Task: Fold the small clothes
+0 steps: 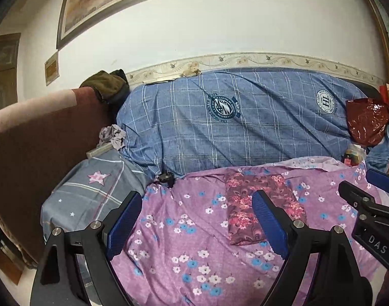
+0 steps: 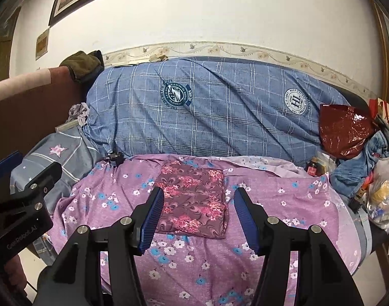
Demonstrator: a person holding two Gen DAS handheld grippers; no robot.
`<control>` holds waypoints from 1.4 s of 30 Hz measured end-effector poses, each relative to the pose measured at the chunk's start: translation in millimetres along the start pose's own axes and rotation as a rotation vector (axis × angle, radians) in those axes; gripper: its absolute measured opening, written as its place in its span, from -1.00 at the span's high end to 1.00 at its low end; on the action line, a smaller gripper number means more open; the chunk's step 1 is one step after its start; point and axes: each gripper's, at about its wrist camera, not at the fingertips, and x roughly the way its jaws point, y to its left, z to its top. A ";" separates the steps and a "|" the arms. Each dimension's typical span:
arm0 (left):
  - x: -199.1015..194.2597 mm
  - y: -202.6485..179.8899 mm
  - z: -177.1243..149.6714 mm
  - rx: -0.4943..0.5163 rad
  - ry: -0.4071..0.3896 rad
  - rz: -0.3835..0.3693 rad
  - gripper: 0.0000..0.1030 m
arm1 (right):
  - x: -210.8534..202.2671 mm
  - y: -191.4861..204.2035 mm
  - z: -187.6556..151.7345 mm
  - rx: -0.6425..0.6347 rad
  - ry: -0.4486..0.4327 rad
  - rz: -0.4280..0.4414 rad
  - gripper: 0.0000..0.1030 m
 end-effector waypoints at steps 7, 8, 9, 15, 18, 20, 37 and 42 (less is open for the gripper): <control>6.2 4.3 2.8 -0.014 0.008 0.009 -0.72 | 0.5 8.1 -1.2 -0.035 -0.007 -0.041 -0.15; 7.2 4.7 3.2 -0.017 0.008 0.009 -0.72 | 0.4 7.6 -0.9 -0.035 -0.008 -0.042 -0.15; 6.8 2.8 2.4 -0.019 0.008 0.011 -0.72 | -0.1 7.9 -0.6 -0.035 -0.011 -0.043 -0.15; 5.9 -2.2 0.1 -0.027 0.006 0.012 -0.72 | 0.5 6.8 0.5 -0.033 -0.015 -0.043 -0.15; 5.4 -3.1 -0.3 -0.029 0.007 0.010 -0.72 | 0.6 7.8 0.3 -0.034 -0.015 -0.043 -0.15; 5.8 -2.6 0.1 -0.031 0.008 0.005 -0.72 | 0.9 8.7 0.4 -0.037 -0.014 -0.042 -0.15; 16.4 -0.4 3.9 -0.049 0.015 0.006 -0.72 | 13.7 15.5 5.8 -0.058 -0.005 -0.042 -0.15; 21.3 -2.9 5.1 -0.051 0.020 0.003 -0.72 | 15.4 14.6 8.3 -0.057 -0.009 -0.046 -0.15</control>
